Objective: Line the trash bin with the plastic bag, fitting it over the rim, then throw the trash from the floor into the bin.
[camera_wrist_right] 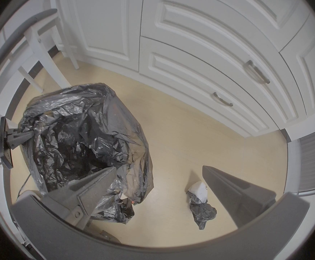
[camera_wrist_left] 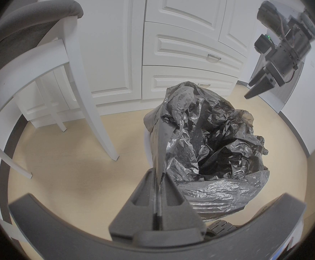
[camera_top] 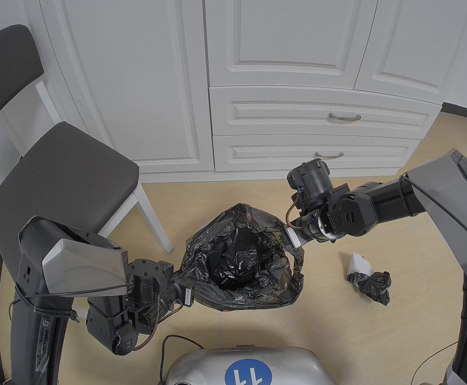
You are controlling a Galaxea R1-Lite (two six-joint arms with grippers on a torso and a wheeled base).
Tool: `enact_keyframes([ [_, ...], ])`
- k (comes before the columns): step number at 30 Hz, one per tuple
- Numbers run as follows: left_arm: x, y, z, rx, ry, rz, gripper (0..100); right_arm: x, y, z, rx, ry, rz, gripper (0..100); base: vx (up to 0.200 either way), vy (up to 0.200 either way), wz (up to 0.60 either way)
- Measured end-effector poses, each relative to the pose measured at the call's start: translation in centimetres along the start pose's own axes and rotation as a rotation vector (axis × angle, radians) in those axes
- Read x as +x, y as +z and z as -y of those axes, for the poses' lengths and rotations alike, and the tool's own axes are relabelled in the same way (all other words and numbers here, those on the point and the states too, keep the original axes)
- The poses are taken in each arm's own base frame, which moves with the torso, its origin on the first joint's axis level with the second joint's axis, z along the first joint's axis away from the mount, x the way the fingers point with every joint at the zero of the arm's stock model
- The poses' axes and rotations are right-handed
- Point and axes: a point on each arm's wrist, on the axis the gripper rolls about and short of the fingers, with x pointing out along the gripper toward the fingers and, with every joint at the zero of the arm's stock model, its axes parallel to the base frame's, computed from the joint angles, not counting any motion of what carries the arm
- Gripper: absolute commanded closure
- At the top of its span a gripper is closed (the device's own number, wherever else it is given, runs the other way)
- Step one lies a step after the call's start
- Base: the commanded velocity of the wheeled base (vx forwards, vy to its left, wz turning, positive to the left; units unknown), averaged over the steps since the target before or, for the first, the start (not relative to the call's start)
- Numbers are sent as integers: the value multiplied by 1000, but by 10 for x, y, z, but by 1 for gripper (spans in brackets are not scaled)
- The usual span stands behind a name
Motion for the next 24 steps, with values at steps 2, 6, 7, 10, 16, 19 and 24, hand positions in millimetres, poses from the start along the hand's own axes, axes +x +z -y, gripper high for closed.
enact_keyframes([
  [2,-2,0,0,0,-4,-3,0,-5,-4,2,24,-5,50,0,0,0,0],
  [6,-4,-1,-1,2,-9,-12,0,-9,-14,1,74,-7,115,0,0,0,0],
  [7,-5,-1,-1,3,-11,-14,0,-10,-18,1,92,-8,131,0,0,0,0],
  [10,-9,-1,-1,7,-17,-22,0,-13,-30,-1,143,-5,171,0,0,0,0],
  [16,-27,7,-4,50,-56,-33,0,-21,-51,-2,250,13,248,0,0,0,0],
  [19,-41,19,-7,61,-87,-19,0,-22,-56,-1,296,20,283,0,0,0,0],
  [24,-55,38,-7,70,-119,10,0,-19,-61,-3,349,35,317,0,0,0,0],
])
